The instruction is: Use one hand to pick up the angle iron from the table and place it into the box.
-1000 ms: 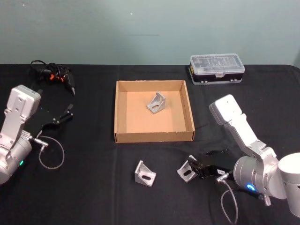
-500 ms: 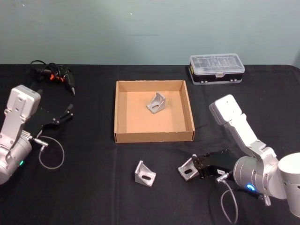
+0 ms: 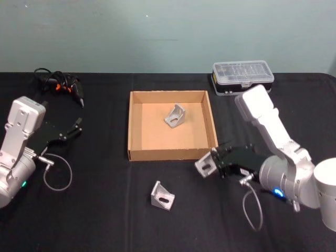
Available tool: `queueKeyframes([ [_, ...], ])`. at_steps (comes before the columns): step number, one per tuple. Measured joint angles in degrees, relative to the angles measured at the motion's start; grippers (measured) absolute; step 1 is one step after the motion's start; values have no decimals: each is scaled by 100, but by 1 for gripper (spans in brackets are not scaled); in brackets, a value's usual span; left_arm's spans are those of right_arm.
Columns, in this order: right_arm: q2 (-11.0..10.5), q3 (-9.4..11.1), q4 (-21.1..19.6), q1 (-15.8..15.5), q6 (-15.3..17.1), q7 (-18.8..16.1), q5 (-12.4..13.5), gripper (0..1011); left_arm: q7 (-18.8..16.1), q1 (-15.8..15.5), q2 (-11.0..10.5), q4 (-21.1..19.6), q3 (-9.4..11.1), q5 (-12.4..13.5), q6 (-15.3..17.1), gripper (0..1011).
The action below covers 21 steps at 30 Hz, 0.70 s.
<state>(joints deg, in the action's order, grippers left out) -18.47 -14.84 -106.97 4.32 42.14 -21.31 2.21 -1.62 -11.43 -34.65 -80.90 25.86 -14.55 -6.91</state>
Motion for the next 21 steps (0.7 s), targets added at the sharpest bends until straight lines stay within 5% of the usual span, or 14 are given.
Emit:
queueKeyframes([
  [10, 266, -215, 468, 768, -251, 57, -231, 71, 0, 0, 0, 0, 0, 0, 0, 1011],
  [21, 737, -452, 1952, 1714, -547, 271, -668, 71, 0, 0, 0, 0, 0, 0, 0, 1011],
])
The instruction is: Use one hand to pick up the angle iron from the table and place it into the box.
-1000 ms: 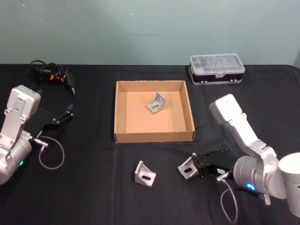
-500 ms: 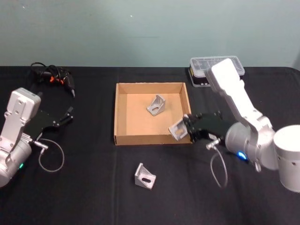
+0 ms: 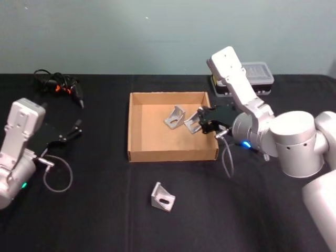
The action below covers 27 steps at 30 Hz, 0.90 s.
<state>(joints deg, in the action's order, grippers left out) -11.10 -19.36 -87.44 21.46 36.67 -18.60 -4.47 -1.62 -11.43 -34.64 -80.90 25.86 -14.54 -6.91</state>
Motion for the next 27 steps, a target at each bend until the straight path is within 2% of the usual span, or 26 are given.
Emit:
queueKeyframes([
  [10, 299, -77, 993, 449, -110, 70, -245, 71, 0, 0, 0, 0, 0, 0, 0, 1011],
  [20, 496, -48, 1456, 618, -232, 97, -384, 71, 0, 0, 0, 0, 0, 0, 0, 1011],
  [27, 506, -35, 1482, 632, -238, 99, -392, 71, 0, 0, 0, 0, 0, 0, 0, 1011],
])
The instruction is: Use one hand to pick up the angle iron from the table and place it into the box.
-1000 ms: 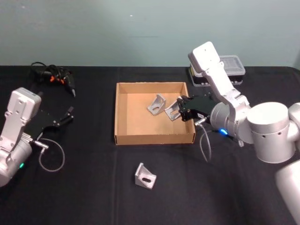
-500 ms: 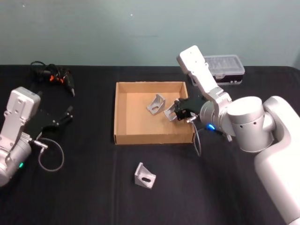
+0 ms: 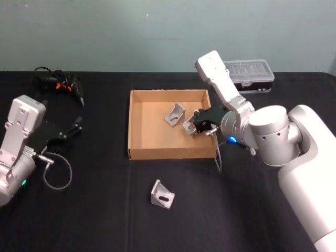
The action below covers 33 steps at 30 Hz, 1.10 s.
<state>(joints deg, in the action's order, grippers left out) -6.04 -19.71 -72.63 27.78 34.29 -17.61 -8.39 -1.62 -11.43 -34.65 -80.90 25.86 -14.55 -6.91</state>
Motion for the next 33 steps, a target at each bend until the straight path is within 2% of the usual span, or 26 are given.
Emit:
queueKeyframes([
  [4, -3, -2, -12, -6, 1, 0, 2, 86, 0, 0, 0, 0, 0, 0, 0, 1011],
  [9, -11, -5, -32, -13, 2, -1, 5, 262, 0, 0, 0, 0, 0, 0, 0, 1011],
  [10, -11, -5, -32, -13, 2, -1, 5, 262, 0, 0, 0, 0, 0, 0, 0, 1011],
  [11, -12, -6, -36, -15, 3, -1, 7, 317, 0, 0, 0, 0, 0, 0, 0, 1011],
  [15, -14, -8, -41, -16, 4, -3, 10, 414, 0, 0, 0, 0, 0, 0, 0, 1011],
  [19, -15, -9, -47, -18, 6, -4, 13, 575, 0, 0, 0, 0, 0, 0, 0, 1011],
  [20, -16, -9, -47, -19, 6, -4, 14, 575, 0, 0, 0, 0, 0, 0, 0, 1011],
  [26, -18, -9, -51, -22, 8, -5, 18, 791, 0, 0, 0, 0, 0, 0, 0, 1011],
  [33, -25, 26, -134, -85, -45, -60, 15, 963, 0, 0, 0, 0, 0, 0, 0, 1011],
])
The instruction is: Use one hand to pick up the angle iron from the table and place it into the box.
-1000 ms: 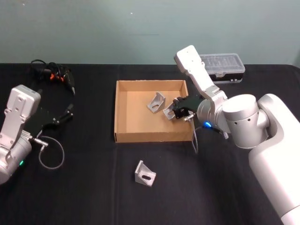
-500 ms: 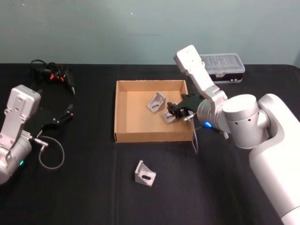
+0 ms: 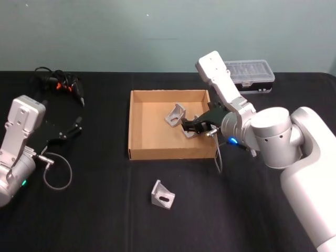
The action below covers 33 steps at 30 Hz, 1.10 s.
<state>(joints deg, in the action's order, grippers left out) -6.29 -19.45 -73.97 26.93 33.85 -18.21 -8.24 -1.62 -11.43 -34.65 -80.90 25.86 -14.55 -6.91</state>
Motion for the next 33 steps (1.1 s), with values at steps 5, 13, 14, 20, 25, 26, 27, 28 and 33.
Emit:
queueKeyframes([
  [5, -80, 47, -437, -272, -59, -102, 0, 1004, 0, 0, 0, 0, 0, 0, 0, 1011],
  [13, -367, 106, -1536, -1017, -154, -325, 135, 1004, 0, 0, 0, 0, 0, 0, 0, 1011],
  [14, -406, 108, -1631, -1091, -175, -354, 156, 1004, 0, 0, 0, 0, 0, 0, 0, 1011],
  [20, -807, 64, -2277, -1634, -459, -621, 320, 1004, 0, 0, 0, 0, 0, 0, 0, 1011],
  [25, -1129, 109, -2658, -1992, -754, -866, 542, 1004, 0, 0, 0, 0, 0, 0, 0, 1011],
  [26, -1213, 122, -2756, -2081, -852, -950, 613, 1004, 0, 0, 0, 0, 0, 0, 0, 1011],
  [27, -1264, 125, -2805, -2127, -908, -998, 653, 1004, 0, 0, 0, 0, 0, 0, 0, 1011],
  [28, -1359, 129, -2878, -2206, -1017, -1101, 732, 1004, 0, 0, 0, 0, 0, 0, 0, 1011],
  [33, -1625, 96, -2981, -2360, -1368, -1450, 967, 1004, 0, 0, 0, 0, 0, 0, 0, 1011],
])
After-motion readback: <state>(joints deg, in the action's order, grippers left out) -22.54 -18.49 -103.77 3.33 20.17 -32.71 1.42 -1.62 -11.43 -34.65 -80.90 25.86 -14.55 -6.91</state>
